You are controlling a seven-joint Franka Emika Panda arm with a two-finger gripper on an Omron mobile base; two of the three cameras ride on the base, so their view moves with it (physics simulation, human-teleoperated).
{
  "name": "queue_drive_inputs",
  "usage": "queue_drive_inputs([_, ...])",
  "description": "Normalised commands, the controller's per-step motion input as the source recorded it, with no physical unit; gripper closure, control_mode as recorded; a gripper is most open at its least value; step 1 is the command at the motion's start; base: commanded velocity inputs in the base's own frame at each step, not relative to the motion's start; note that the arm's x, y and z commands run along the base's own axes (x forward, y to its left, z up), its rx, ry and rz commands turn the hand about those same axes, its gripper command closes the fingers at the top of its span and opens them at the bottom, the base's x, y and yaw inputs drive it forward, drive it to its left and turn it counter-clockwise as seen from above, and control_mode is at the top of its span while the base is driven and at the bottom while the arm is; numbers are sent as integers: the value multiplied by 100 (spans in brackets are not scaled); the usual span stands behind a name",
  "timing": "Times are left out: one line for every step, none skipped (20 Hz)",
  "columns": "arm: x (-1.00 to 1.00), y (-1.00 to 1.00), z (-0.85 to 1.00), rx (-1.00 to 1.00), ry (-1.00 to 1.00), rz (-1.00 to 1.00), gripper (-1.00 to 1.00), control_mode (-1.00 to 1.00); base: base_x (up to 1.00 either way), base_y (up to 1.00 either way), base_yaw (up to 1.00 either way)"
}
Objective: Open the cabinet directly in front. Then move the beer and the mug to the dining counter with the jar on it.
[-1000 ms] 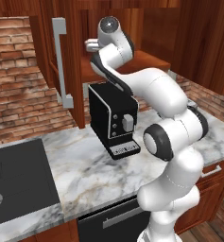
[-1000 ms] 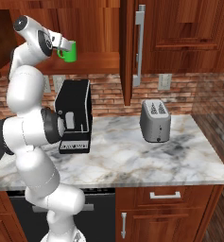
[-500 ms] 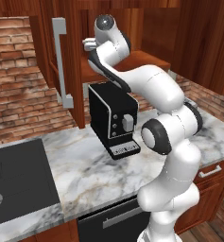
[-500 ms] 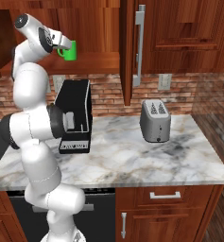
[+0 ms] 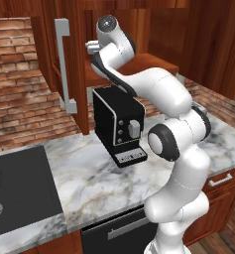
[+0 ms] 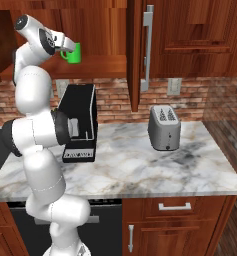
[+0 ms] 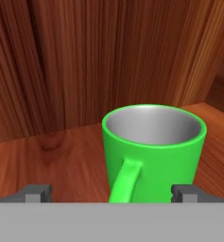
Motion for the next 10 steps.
queue_drive_inputs([0, 0, 0, 0, 0, 0, -100, -100, 0, 0, 0])
queue_drive_inputs([0, 0, 0, 0, 0, 0, -100, -100, 0, 0, 0])
queue_drive_inputs([0, 0, 0, 0, 0, 0, -100, -100, 0, 0, 0])
queue_drive_inputs([0, 0, 0, 0, 0, 0, -100, -100, 0, 0, 0])
queue_drive_inputs([0, 0, 0, 0, 0, 0, -100, -100, 0, 0, 0])
queue_drive_inputs([0, 0, 0, 0, 0, 0, -100, -100, 0, 0, 0])
queue_drive_inputs([0, 0, 0, 0, 0, 0, -100, -100, 0, 0, 0])
queue_drive_inputs([0, 0, -2, 0, 0, 0, -100, -100, 0, 0, 0])
queue_drive_inputs([0, 0, -6, 0, 0, 0, -100, -100, 0, 0, 0])
queue_drive_inputs([0, 0, -21, -3, 0, 0, -100, -100, 0, 0, 0])
